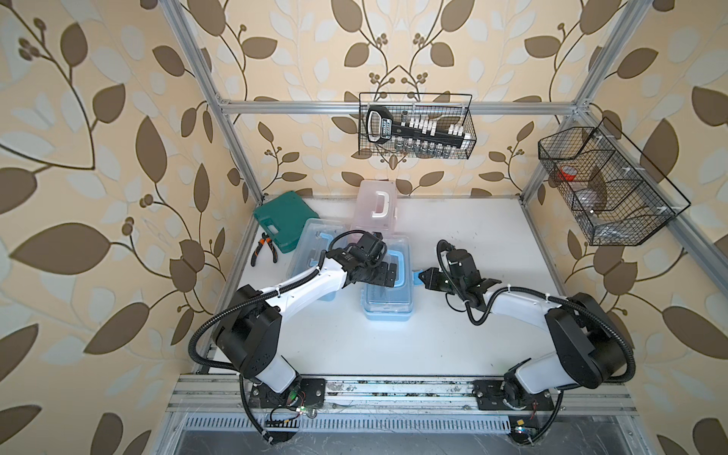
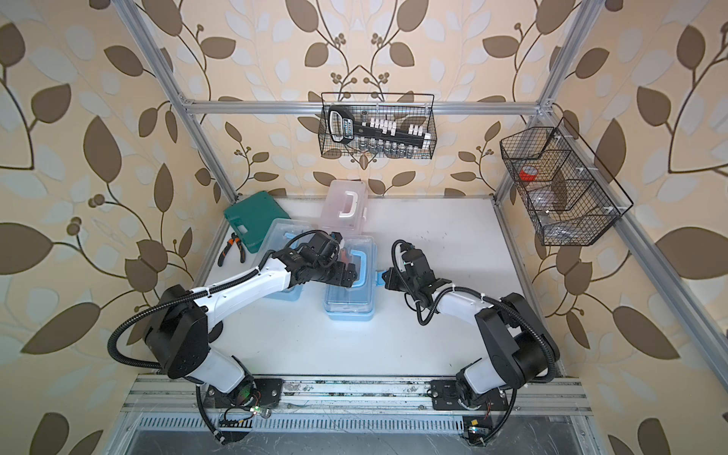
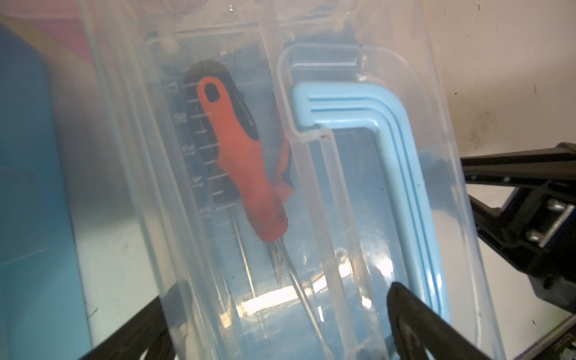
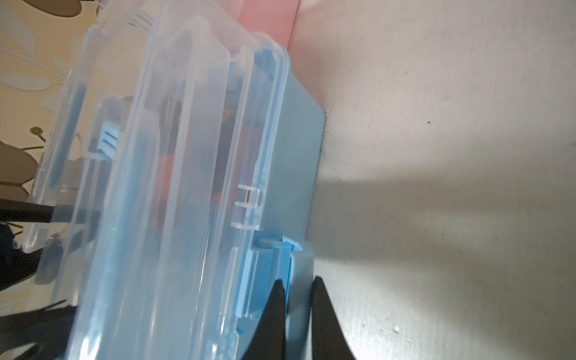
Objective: Close toolboxes
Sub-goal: Fasten the toolbox latch on the toolbox.
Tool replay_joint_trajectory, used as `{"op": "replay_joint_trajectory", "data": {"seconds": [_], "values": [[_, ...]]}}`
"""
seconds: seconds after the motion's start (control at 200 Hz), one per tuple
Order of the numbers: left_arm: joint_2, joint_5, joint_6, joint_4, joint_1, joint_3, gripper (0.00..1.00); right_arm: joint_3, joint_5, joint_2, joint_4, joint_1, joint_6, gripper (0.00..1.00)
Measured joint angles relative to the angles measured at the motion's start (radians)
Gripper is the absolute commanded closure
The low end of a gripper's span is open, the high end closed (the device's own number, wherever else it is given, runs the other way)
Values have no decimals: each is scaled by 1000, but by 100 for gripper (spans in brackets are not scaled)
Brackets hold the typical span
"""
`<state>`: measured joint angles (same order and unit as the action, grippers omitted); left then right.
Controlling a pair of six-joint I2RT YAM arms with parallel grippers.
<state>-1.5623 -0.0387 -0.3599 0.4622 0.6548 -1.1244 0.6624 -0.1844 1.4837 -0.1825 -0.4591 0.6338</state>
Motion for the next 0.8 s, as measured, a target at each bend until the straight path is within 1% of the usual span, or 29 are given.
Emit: {"op": "replay_joint_trajectory", "data": {"seconds": [0.275, 0.52, 0.8], "values": [[-2, -3, 2, 1, 0, -2, 1, 15, 9, -39, 45, 1, -17, 83], [-6, -6, 2, 2, 0, -5, 1, 24, -15, -62, 35, -24, -24, 70], [-10, -10, 2, -5, 0, -6, 1, 24, -44, -63, 9, -28, -22, 68]]}}
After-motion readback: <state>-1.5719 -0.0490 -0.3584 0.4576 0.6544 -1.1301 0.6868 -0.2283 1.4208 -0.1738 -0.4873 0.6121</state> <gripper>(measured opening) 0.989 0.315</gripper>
